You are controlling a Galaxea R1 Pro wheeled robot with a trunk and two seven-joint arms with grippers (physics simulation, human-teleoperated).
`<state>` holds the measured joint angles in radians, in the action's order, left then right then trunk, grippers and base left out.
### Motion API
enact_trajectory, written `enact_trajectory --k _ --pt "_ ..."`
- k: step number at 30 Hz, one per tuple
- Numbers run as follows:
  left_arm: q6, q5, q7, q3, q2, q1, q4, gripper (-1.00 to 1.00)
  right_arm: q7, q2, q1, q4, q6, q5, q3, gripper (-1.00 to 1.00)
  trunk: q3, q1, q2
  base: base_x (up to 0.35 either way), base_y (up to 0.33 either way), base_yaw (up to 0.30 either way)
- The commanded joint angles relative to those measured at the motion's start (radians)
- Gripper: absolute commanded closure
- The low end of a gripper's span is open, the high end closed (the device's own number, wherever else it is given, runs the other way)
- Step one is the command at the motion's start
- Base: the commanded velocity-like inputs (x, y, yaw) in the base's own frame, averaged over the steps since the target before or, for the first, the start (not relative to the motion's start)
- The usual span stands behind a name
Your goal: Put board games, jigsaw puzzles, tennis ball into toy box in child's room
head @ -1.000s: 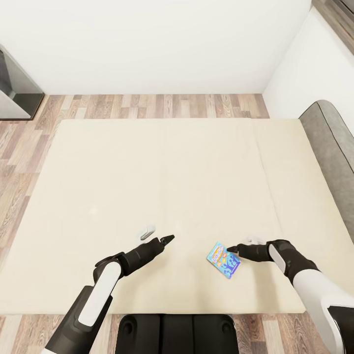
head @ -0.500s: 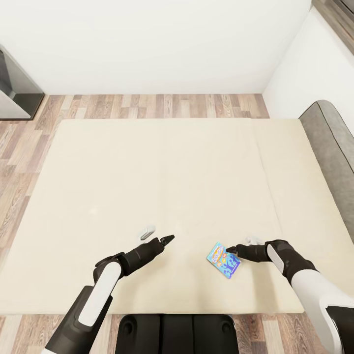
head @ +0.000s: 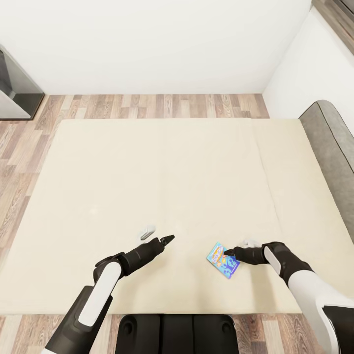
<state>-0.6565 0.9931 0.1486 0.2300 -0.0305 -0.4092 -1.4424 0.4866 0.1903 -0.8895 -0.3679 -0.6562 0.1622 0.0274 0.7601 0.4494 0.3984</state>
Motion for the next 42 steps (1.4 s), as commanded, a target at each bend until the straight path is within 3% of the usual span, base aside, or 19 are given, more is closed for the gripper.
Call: enact_trajectory --k 1,42 --pt "-0.003 0.011 0.009 0.000 0.000 0.000 -0.001 -1.00 -0.001 0.000 0.000 -0.001 -0.008 0.007 0.003 -1.00 0.001 0.001 0.002 0.000 0.000 0.000" --pt "-0.003 0.010 0.010 0.002 0.000 0.000 -0.001 -1.00 -0.003 -0.004 0.000 0.026 -0.007 0.007 0.002 -1.00 0.001 0.001 0.002 0.000 0.000 0.000"
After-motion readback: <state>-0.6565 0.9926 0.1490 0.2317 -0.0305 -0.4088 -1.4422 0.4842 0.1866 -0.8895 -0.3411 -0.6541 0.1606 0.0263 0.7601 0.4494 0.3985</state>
